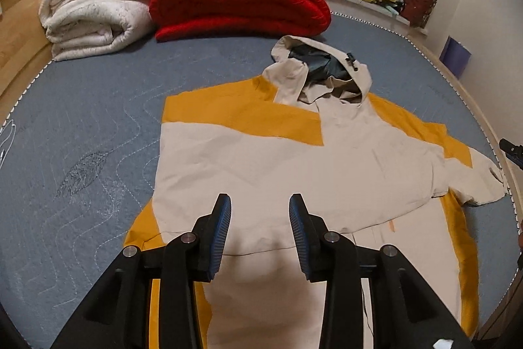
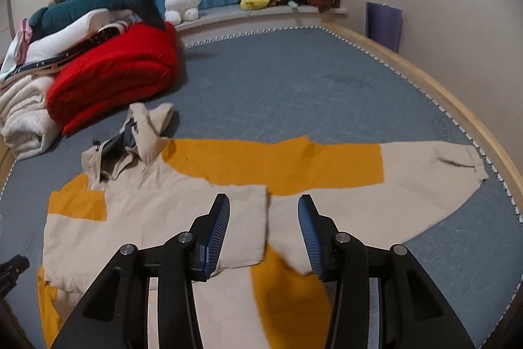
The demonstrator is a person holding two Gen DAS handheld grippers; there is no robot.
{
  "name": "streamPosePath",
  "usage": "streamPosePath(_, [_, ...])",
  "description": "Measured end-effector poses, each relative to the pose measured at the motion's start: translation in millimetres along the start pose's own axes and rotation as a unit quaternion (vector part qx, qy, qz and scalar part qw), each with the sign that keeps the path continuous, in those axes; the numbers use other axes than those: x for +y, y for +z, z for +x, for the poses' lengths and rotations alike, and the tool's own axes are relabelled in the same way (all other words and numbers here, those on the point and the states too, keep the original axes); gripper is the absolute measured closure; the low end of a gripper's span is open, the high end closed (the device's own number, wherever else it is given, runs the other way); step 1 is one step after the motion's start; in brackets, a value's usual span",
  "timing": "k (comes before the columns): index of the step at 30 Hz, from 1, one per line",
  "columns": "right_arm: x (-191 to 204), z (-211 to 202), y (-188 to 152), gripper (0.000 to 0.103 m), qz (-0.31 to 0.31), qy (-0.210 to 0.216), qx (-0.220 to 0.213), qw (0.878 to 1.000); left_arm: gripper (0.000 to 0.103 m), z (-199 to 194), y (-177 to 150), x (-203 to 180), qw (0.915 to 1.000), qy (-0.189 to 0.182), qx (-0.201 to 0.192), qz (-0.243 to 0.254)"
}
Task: Fold large clothes
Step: 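Reach the right tool to the other sleeve cuff and close on it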
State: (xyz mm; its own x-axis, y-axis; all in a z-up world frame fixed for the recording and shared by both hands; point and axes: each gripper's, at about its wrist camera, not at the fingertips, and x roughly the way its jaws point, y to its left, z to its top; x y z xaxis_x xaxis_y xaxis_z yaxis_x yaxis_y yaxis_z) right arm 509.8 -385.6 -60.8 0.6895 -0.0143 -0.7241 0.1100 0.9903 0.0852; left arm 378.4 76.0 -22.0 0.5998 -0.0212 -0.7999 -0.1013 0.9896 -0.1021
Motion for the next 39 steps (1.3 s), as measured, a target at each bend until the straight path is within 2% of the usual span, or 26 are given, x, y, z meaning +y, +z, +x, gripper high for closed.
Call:
streamPosePath(4, [-30, -5, 3, 0.058, 0.010, -0.004, -0.003, 1.000, 0.069, 9, 3, -11, 0.9999, -0.001, 0.004, 0.010])
streamPosePath(8, [-70, -3, 4, 0.058, 0.003, -0.042, -0.016, 0.999, 0.069, 16, 2, -16, 0.9999, -0.007, 0.007, 0.013])
streamPosePath(12, [-119, 4, 5, 0.059, 0.027, -0.051, -0.010, 0.998, 0.069, 25, 3, -22, 0.9997, -0.011, 0.012, 0.018])
streamPosePath(13, [-133, 6, 4, 0.062, 0.034, -0.055, -0.008, 0.998, 0.069, 27, 2, -23, 0.9997, -0.013, 0.012, 0.018])
streamPosePath(14, [-147, 9, 5, 0.070, 0.038, -0.059, -0.007, 0.997, 0.069, 29, 3, -24, 0.9996, -0.014, 0.015, 0.018])
streamPosePath(15, [-158, 11, 4, 0.072, 0.041, -0.063, -0.006, 0.997, 0.069, 31, 3, -25, 0.9996, -0.016, 0.016, 0.018])
streamPosePath(20, [-223, 31, -3, 0.072, 0.044, -0.127, -0.007, 0.991, 0.069, 38, 3, -30, 0.9994, -0.012, 0.018, 0.028])
streamPosePath(24, [-272, 48, -10, 0.072, 0.087, -0.134, 0.004, 0.987, 0.069, 40, 2, -31, 0.9992, -0.010, 0.018, 0.035])
streamPosePath(28, [-317, 71, -30, 0.072, 0.194, -0.104, 0.024, 0.975, 0.069, 47, 1, -30, 0.9989, -0.004, 0.022, 0.041])
streamPosePath(33, [-345, 97, -41, 0.072, 0.253, -0.090, 0.043, 0.962, 0.069, 59, 4, -25, 0.9991, -0.004, 0.031, 0.027])
streamPosePath(39, [-383, 124, -59, 0.072, 0.331, -0.088, 0.061, 0.938, 0.069, 73, 3, -25, 0.9988, -0.003, 0.042, 0.025])
